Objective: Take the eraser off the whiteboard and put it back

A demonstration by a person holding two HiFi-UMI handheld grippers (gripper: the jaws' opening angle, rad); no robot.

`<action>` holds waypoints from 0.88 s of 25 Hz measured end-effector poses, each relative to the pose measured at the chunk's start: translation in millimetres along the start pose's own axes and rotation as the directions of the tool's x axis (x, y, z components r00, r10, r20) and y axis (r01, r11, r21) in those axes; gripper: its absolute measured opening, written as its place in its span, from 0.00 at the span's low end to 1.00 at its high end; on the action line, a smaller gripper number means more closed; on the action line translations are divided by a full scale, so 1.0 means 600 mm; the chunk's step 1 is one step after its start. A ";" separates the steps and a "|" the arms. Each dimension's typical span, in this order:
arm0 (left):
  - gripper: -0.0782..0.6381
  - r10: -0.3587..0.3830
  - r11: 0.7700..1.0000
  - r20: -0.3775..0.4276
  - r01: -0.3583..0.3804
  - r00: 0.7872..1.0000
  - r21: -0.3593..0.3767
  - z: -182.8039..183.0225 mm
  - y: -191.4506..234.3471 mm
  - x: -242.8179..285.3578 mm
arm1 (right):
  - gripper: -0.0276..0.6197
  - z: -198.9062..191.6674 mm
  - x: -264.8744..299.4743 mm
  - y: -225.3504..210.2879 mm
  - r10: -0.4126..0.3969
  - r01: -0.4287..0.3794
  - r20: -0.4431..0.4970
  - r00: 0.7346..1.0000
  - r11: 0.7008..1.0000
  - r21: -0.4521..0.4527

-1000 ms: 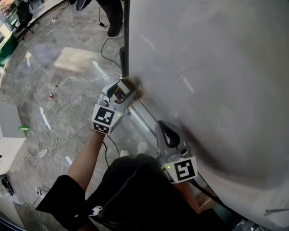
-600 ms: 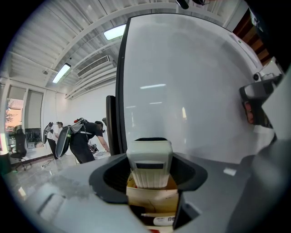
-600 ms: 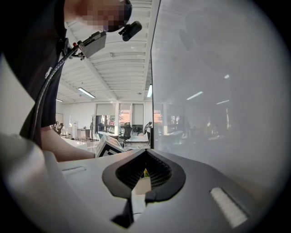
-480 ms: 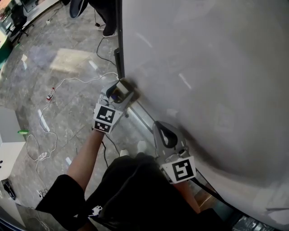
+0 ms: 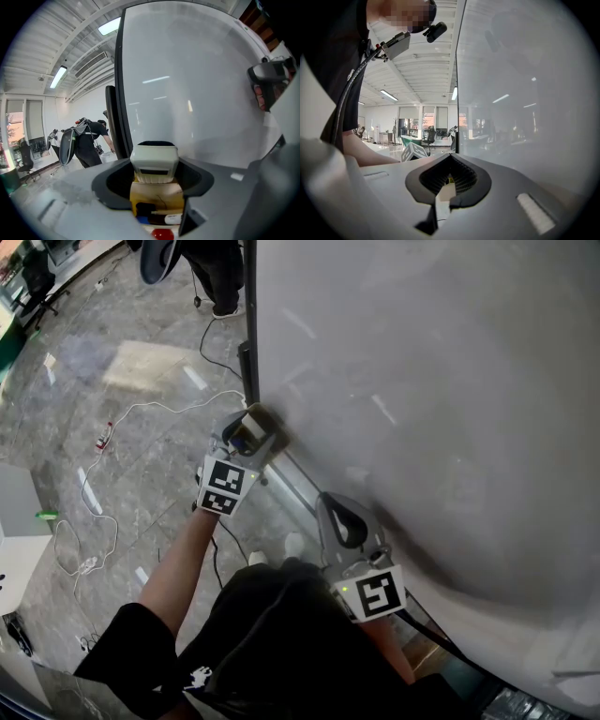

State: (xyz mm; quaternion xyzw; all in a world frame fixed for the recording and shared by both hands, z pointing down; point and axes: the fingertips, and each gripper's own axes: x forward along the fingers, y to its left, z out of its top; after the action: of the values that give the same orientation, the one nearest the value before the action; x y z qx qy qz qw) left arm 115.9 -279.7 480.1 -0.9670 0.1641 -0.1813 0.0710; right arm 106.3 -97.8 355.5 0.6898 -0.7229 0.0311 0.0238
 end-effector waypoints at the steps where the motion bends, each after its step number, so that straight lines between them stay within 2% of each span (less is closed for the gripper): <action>1: 0.50 0.001 1.000 -0.002 -0.001 1.000 0.001 -0.001 0.000 0.000 | 0.06 0.000 0.000 0.000 0.000 0.000 0.000 1.000 1.000 -0.001; 12: 0.51 0.012 1.000 -0.027 -0.012 1.000 0.009 -0.016 -0.001 0.012 | 0.06 -0.006 -0.012 -0.003 -0.014 0.014 0.002 1.000 1.000 0.002; 22: 0.58 0.018 1.000 0.002 -0.018 1.000 -0.004 0.002 -0.008 -0.008 | 0.06 0.004 -0.032 -0.001 -0.010 0.010 0.008 1.000 1.000 -0.003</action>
State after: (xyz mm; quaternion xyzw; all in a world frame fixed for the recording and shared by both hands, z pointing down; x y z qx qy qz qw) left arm 113.2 -273.3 478.5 -0.9659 0.1730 -0.1794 0.0707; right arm 108.0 -79.1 351.8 0.6937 -0.7195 0.0269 0.0222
